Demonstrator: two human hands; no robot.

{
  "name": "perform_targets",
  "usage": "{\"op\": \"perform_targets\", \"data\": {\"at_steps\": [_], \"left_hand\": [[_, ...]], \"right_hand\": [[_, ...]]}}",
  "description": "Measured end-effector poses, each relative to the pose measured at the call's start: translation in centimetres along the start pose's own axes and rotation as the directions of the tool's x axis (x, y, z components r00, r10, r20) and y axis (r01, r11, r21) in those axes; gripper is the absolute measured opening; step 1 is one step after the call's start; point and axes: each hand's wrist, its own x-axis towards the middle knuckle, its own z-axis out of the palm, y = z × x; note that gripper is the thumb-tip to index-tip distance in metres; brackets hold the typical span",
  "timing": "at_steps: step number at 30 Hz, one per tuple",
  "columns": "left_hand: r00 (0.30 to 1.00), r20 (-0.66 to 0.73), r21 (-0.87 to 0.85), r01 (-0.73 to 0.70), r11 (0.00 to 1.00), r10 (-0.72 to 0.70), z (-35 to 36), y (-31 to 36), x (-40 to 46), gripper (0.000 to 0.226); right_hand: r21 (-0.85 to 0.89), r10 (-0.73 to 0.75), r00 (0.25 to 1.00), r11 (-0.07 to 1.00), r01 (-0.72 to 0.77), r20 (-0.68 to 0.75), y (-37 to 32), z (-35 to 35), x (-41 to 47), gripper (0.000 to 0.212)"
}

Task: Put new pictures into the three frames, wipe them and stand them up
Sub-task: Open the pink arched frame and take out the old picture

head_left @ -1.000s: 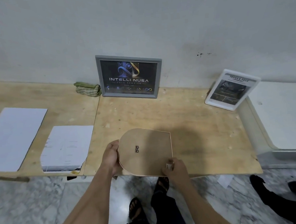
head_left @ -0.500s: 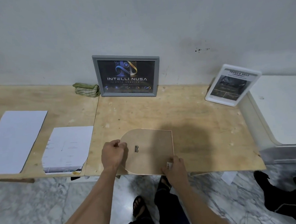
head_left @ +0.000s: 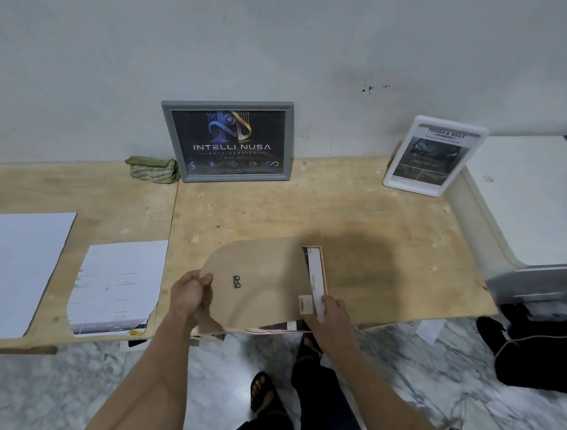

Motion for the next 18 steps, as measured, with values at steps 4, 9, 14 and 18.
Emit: {"op": "perform_targets", "data": {"at_steps": [4,9,14,18], "left_hand": [[1.0,0.021,-0.042,0.019,0.999,-0.019,-1.1,-0.1,0.3,0.007],[0.999,-0.048,-0.105,0.007,0.994,-0.013,-1.9,0.2,-0.2,0.023],[1.0,0.021,-0.165,-0.009,0.986,0.013,-0.8,1.2,-1.8,0.013],[0.996,0.092,-0.154,0.004,0.988,0.01,1.9,1.7,-3.1,0.012]], "right_hand": [[-0.035,-0.013,0.999,0.999,0.014,0.03,-0.1,0.1,0.1,0.044],[-0.053,0.03,0.999,0.998,-0.028,0.033,-0.4,0.1,0.0,0.043],[0.028,-0.041,0.997,0.999,0.043,-0.058,-0.1,-0.9,-0.5,0.04],[0.368,0.084,0.995,0.928,-0.061,-0.047,0.0,-3.4,0.3,0.025]]}}
